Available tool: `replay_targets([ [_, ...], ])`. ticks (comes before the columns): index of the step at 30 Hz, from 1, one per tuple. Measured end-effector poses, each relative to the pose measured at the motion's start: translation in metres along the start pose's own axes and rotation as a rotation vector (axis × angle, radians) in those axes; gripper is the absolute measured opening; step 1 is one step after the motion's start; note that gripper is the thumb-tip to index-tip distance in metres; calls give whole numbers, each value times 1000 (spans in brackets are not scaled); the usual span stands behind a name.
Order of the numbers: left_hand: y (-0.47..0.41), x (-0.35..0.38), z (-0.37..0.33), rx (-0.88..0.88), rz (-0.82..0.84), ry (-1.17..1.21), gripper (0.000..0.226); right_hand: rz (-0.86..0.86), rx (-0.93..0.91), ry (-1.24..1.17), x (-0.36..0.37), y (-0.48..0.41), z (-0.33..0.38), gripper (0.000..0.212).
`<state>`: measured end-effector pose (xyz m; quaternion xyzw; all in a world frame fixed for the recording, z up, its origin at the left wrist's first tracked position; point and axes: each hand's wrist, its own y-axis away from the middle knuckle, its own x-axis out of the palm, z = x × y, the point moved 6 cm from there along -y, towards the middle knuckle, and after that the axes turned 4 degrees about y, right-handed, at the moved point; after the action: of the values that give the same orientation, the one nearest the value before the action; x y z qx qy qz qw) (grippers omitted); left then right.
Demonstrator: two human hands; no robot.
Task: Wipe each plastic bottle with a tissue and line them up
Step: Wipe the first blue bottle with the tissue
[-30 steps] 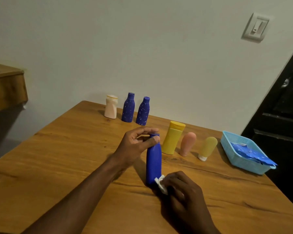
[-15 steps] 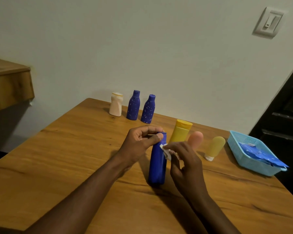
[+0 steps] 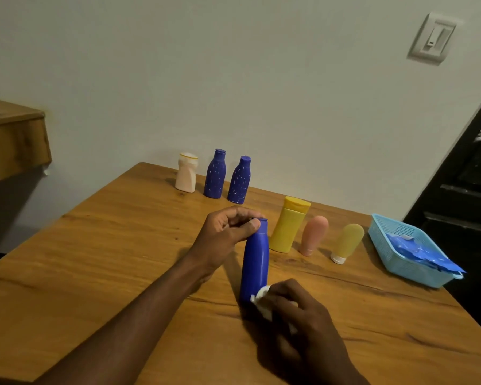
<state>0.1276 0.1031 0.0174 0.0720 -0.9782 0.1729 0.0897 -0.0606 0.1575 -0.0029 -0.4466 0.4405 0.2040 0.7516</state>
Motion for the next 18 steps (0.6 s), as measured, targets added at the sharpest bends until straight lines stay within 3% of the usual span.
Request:
replay_targets([
  [7, -1, 1, -4, 26, 6, 41, 20, -388, 92, -116, -34, -43, -15, 28],
  [18, 2, 5, -3, 57, 41, -84, 26, -415, 69, -156, -9, -44, -20, 43],
])
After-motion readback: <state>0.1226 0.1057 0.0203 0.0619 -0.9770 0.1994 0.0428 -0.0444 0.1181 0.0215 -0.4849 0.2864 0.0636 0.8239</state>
